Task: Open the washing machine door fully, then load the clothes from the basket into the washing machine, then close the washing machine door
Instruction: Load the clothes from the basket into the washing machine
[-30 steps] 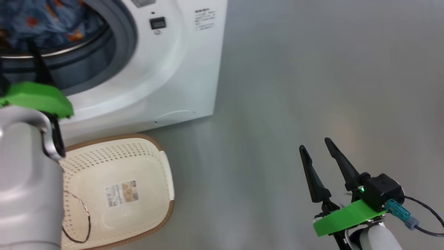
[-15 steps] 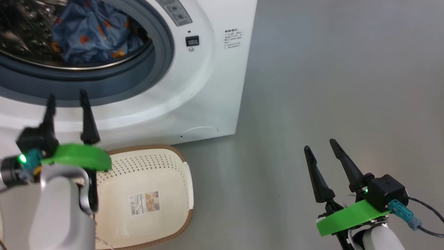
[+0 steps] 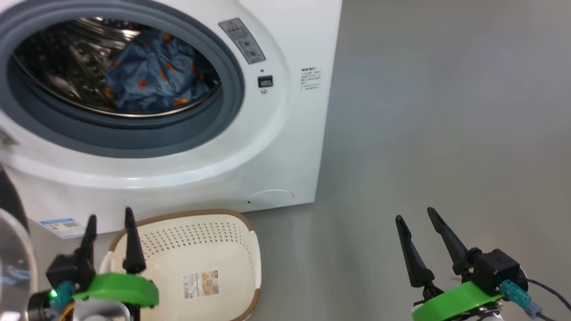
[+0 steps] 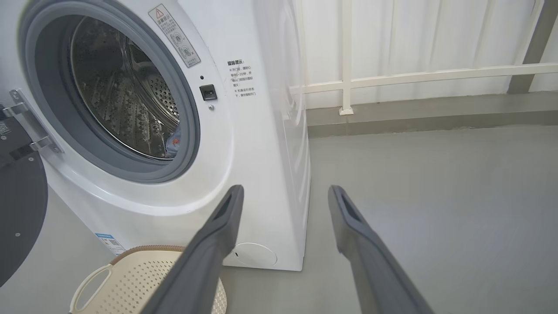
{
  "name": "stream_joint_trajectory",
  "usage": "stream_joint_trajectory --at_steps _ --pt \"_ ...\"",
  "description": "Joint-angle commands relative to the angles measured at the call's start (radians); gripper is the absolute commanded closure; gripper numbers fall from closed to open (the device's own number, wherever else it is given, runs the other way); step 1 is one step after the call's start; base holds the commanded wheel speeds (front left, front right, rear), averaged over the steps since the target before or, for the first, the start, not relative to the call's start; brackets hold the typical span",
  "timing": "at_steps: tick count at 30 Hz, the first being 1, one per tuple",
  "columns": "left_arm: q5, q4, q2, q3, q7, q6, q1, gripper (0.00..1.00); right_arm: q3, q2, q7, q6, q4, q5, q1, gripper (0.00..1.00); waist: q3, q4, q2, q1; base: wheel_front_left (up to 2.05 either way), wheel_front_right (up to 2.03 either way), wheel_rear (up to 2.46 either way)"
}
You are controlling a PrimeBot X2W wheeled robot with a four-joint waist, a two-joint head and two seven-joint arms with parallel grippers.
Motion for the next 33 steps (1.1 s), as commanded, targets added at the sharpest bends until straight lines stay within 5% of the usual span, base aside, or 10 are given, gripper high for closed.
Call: stream_joint_trajectory --at_steps 1,21,33 --pt "-0.014 -0.042 0.02 0.015 -0.005 0.01 0.018 0.0 0.015 -0.003 -0.005 0.002 -0.019 -0.001 0.005 0.0 -0.034 0.029 -0.0001 0.0 0.0 0.0 0.0" --pt "-0.074 -0.241 0.02 -0.034 -0.005 0.095 0.315 0.0 0.043 -0.019 -0.005 0.002 -0.003 0.009 0.053 0.0 -0.151 0.044 -0.0001 0.0 0.0 0.0 0.0" --pt "-0.08 -0.284 0.02 -0.066 -0.005 0.122 0.356 0.0 0.018 -0.02 -0.005 0.002 -0.008 0.006 0.071 0.0 -0.163 0.054 -0.0001 0.0 0.0 0.0 0.0"
